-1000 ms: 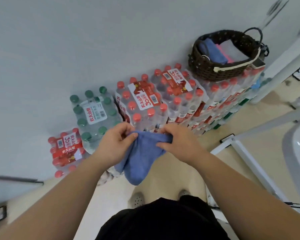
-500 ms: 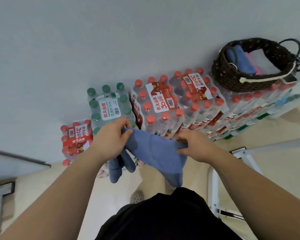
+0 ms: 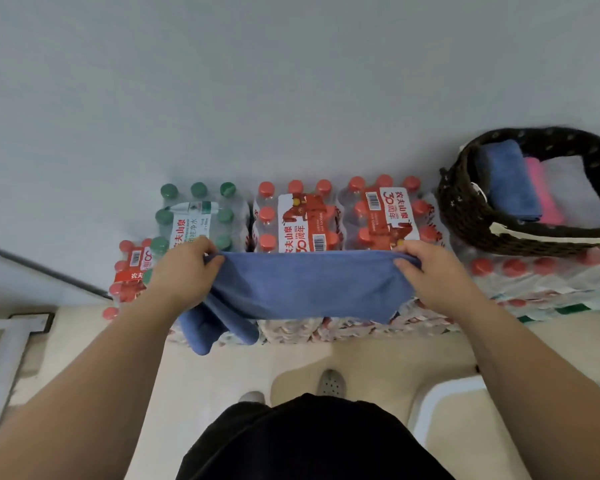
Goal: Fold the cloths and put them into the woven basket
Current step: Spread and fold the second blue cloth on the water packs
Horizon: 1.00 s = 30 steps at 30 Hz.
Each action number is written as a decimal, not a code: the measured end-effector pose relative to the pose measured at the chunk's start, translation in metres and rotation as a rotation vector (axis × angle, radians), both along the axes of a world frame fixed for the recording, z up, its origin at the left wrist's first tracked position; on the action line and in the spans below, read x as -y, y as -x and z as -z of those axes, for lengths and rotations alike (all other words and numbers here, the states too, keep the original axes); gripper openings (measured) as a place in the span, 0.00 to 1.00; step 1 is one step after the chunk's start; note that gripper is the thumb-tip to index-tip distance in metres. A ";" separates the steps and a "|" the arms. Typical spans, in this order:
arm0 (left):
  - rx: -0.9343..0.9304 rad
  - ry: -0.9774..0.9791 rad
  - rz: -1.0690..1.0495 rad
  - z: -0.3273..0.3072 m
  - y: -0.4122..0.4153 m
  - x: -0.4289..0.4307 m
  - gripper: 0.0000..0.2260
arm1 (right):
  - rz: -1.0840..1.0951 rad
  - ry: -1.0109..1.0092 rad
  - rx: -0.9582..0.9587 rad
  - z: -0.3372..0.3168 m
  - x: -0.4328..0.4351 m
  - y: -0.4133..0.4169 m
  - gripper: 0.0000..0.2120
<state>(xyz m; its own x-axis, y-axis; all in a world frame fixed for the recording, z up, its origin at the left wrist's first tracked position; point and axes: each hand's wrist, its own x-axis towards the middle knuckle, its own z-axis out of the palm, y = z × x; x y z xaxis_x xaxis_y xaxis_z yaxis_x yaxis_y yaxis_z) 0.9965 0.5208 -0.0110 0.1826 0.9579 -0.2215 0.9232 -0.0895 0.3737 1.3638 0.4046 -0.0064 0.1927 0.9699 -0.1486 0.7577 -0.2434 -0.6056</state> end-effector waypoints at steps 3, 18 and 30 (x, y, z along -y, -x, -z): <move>-0.013 -0.029 -0.048 -0.001 -0.013 0.005 0.05 | 0.034 -0.081 -0.009 -0.003 -0.023 -0.018 0.04; -0.164 -0.132 0.000 -0.024 -0.045 -0.058 0.07 | 0.193 -0.003 0.399 0.006 -0.097 -0.032 0.11; -0.085 -0.186 0.207 0.001 -0.082 -0.149 0.05 | 0.350 0.105 0.487 0.029 -0.164 -0.046 0.12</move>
<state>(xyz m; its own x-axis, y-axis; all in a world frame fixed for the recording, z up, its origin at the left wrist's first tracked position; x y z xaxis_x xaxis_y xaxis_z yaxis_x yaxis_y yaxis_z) 1.0784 0.6697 -0.0121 0.3666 0.9279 -0.0682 0.9054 -0.3390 0.2556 1.4094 0.5690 -0.0350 0.5679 0.8213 -0.0548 0.8055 -0.5682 -0.1683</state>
